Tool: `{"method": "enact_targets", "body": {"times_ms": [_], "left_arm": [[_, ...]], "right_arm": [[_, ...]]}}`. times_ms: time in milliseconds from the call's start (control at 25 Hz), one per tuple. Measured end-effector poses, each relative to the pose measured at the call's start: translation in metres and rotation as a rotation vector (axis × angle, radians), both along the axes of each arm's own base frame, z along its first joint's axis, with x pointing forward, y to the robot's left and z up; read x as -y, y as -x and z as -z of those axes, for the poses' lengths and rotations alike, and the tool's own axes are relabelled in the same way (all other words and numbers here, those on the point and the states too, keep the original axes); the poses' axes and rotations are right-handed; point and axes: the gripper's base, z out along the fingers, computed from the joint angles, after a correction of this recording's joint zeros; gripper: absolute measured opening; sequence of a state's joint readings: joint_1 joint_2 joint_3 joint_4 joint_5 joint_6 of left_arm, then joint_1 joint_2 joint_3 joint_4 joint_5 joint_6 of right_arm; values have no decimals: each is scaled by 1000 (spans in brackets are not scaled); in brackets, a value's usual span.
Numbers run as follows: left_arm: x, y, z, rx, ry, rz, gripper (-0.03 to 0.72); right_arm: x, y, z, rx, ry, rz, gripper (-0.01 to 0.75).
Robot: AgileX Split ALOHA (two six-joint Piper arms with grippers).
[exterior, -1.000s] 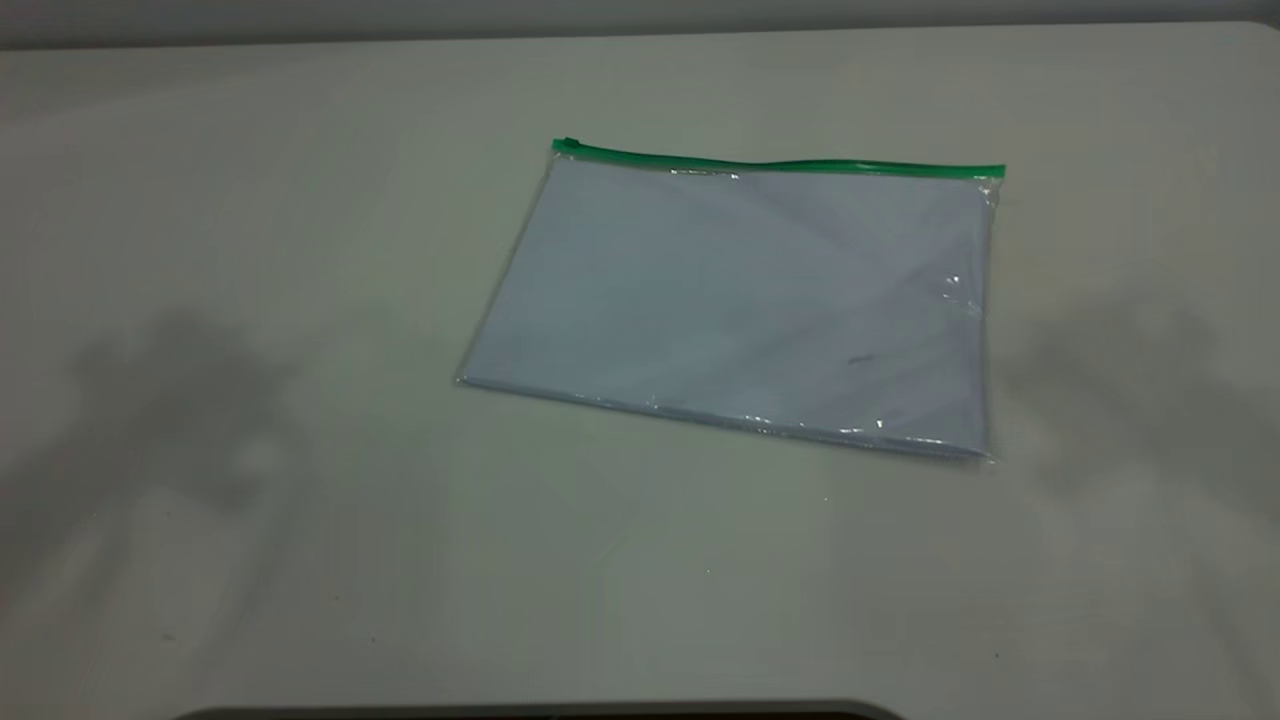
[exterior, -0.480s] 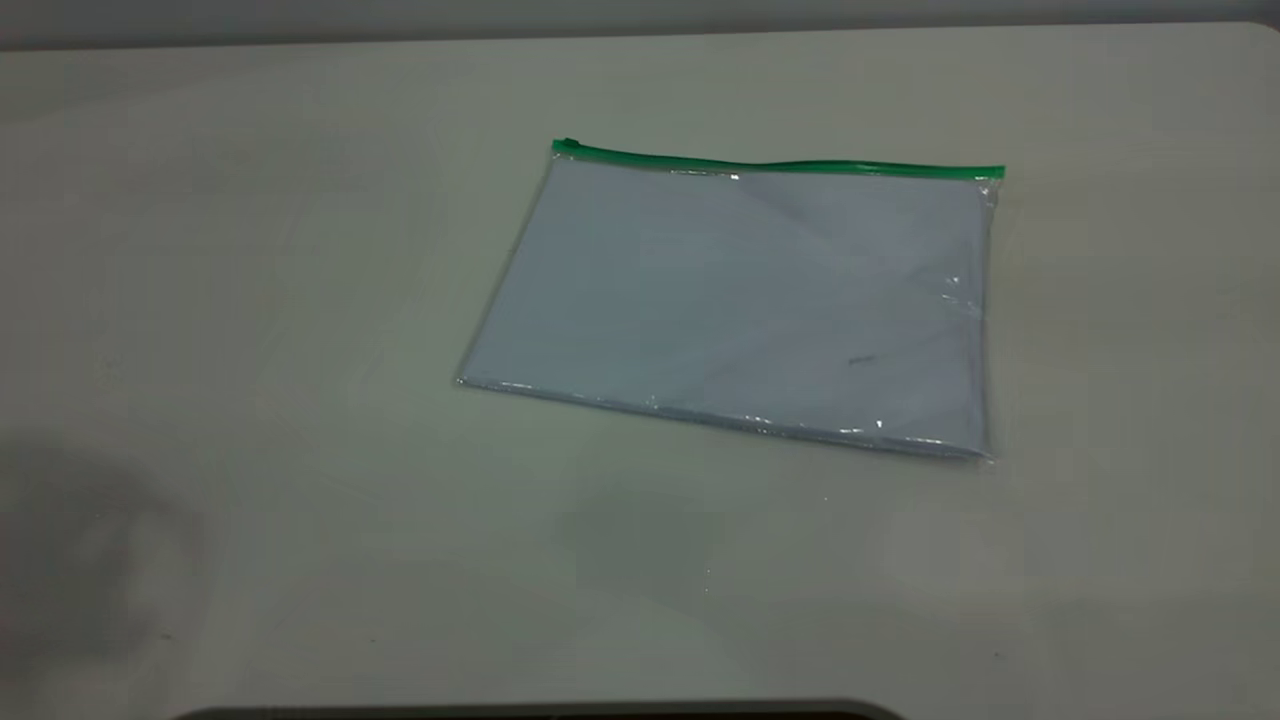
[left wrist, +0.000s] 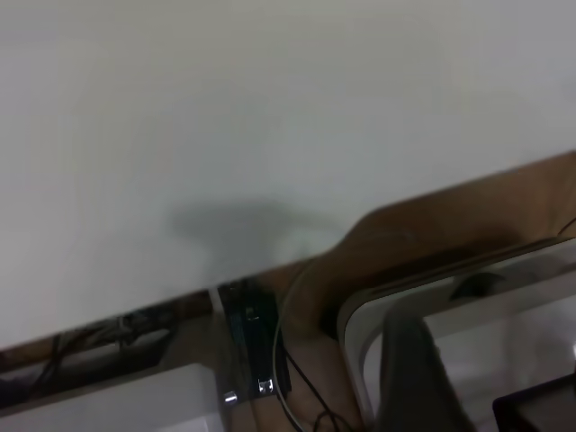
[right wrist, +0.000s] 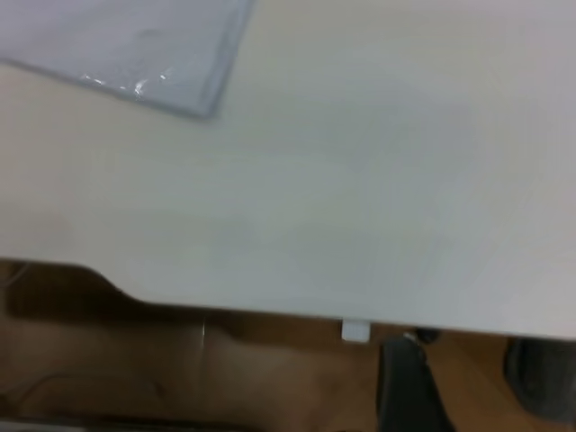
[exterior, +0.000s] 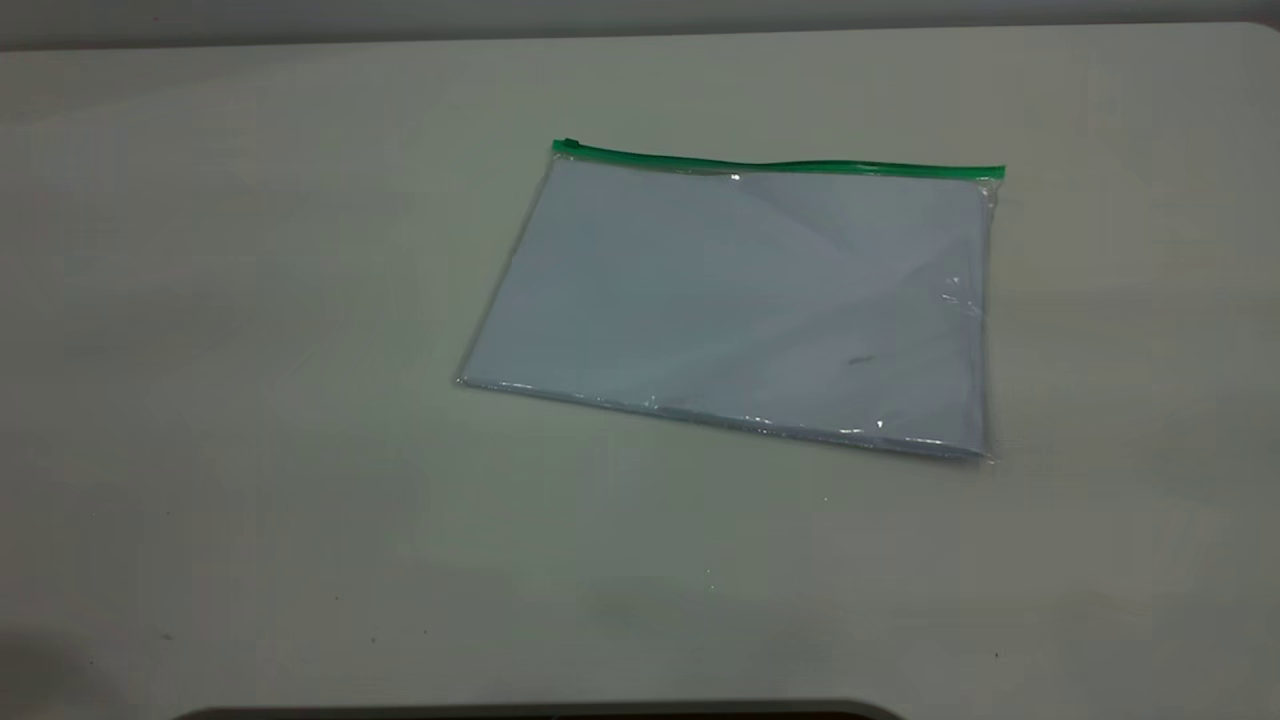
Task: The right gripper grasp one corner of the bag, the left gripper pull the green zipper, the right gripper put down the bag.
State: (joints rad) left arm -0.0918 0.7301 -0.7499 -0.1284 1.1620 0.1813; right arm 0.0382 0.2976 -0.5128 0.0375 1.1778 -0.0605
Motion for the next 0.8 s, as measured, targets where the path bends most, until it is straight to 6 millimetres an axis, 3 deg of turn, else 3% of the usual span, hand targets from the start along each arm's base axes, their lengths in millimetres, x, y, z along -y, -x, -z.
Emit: {"method": "enact_targets", "body": {"times_ms": [360, 800], "left_arm": [[-8, 67, 47, 176, 5, -18, 484], [-13, 108, 46, 471, 49, -75, 484]], "right_arm": [[4, -5, 4, 40, 18, 50, 466], [4, -5, 5, 40, 18, 51, 467]]}}
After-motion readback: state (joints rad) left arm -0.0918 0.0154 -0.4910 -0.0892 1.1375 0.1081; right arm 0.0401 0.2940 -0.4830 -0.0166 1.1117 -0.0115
